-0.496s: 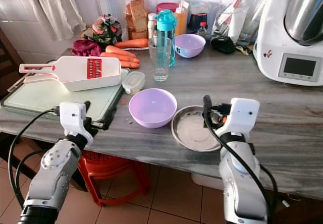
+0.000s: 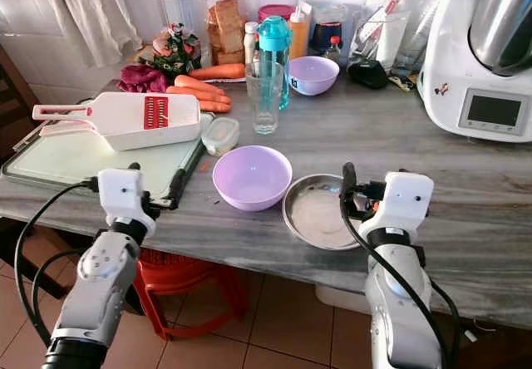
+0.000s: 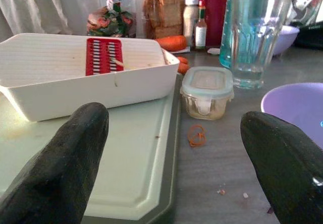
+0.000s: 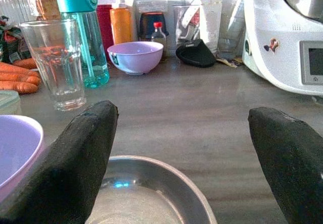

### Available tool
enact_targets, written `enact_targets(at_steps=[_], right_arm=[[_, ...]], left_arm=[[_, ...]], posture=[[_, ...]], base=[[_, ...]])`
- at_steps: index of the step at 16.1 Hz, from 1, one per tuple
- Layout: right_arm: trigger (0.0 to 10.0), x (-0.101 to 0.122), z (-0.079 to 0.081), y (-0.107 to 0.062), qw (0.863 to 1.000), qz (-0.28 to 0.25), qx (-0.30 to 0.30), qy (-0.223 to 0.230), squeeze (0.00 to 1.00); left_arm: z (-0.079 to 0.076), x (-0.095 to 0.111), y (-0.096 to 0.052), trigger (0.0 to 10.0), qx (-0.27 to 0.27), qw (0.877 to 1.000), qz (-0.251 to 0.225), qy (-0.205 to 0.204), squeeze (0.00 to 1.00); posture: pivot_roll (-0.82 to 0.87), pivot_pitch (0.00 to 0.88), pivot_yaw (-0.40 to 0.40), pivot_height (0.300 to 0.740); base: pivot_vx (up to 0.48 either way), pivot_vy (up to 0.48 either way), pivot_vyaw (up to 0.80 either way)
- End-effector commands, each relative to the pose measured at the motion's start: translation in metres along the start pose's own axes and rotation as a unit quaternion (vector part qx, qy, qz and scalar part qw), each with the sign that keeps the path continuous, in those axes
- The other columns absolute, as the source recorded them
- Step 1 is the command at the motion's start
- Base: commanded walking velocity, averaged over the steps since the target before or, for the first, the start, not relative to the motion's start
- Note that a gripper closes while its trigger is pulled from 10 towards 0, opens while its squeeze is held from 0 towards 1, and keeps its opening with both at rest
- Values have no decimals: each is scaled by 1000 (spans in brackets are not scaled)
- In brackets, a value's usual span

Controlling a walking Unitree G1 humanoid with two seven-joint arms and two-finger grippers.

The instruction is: Setting the table

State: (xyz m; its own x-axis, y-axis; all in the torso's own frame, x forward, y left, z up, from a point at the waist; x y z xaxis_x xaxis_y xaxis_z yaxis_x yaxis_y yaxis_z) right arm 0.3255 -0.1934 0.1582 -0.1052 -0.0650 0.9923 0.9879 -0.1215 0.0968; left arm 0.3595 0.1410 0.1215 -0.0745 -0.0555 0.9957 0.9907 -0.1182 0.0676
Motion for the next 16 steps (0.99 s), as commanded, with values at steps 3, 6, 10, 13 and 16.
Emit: enact_targets(at_steps=[3, 6, 10, 13, 16], right_arm=[[10000, -7, 3, -1, 1000, 12, 4, -1, 0], [10000, -4, 12, -2, 999, 4, 34, 8, 0], [10000, -7, 12, 3, 999, 15, 28, 6, 0], [10000, -11, 15, 1, 999, 19, 38, 18, 0], [10000, -11, 12, 0, 999, 17, 25, 33, 0]], left_arm=[[-1, -2, 2, 10000, -2, 1000, 9, 11, 0], [-4, 0, 7, 10000, -2, 1000, 11, 21, 0], [-8, -3, 7, 10000, -10, 999, 22, 24, 0], [-9, -4, 8, 10000, -14, 999, 28, 25, 0], [-12, -5, 9, 10000, -22, 999, 34, 23, 0]], posture=[[-29, 0, 45, 740], [-30, 4, 41, 740], [-28, 9, 39, 740], [-29, 10, 42, 740], [-35, 12, 46, 740]], base=[[0, 0, -267], [0, 0, -267], [0, 0, 0], [-171, 0, 0], [-339, 0, 0]])
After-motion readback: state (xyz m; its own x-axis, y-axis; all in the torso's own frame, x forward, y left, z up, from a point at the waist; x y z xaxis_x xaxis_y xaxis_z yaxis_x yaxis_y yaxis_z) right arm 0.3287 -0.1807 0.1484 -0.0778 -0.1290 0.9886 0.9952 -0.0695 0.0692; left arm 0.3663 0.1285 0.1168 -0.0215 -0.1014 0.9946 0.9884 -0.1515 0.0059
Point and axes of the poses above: a point about 5 cm out from each wrist's last joint towards the gripper, its own y axis pointing out of the wrist towards the gripper, its own x axis along the axis of the wrist's last joint, z = x × y, the point moved 6 cm from there along y, pointing out of the wrist towards the gripper, and after that the axes turned 3 degrees about y, right-handed, at the moved point
